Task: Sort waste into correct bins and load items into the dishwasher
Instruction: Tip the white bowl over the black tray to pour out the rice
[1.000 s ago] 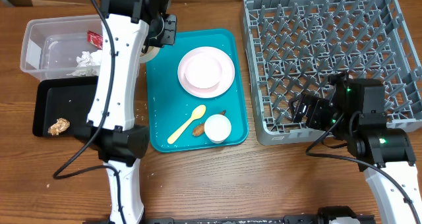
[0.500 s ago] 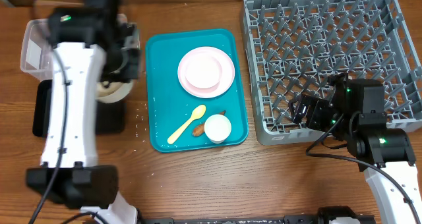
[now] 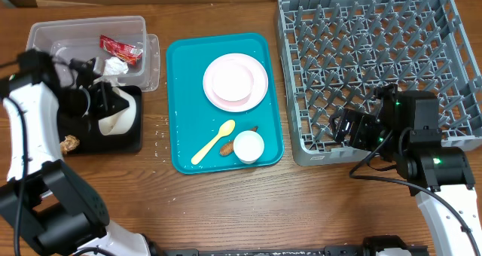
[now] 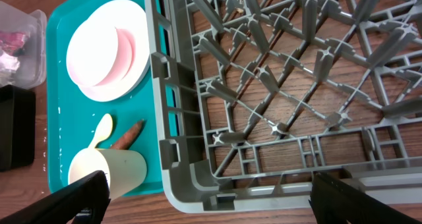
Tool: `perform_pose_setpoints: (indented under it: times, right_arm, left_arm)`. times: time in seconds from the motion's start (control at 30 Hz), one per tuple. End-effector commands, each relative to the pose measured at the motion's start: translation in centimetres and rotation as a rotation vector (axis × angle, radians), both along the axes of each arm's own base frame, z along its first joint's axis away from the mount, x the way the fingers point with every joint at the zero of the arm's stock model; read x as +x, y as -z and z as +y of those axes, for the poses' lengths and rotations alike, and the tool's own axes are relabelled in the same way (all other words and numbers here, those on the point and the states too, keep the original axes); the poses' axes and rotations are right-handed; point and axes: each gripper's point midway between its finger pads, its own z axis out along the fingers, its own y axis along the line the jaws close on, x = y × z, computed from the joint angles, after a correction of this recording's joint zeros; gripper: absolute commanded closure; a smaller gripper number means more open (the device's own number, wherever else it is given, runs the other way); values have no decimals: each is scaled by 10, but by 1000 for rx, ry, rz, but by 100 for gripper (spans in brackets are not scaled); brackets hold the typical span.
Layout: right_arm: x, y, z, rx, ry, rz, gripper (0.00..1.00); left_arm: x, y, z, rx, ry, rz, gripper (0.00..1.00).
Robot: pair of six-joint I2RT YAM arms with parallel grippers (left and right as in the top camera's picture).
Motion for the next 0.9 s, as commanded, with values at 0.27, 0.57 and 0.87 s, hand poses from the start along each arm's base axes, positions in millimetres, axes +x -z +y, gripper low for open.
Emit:
perform_pose_setpoints:
  times: [0.27, 0.57, 0.87]
  right_arm:
    - [4, -11, 2, 3, -6, -32, 0]
    - [4, -11, 2, 3, -6, -31, 0]
    - [4, -11, 2, 4, -6, -31, 0]
  left_arm:
    - [-6, -21, 49, -447, -215, -382, 96]
    - [-19, -39, 95, -767, -378, -493, 96]
    - [-16, -37, 110, -877, -471, -373, 96]
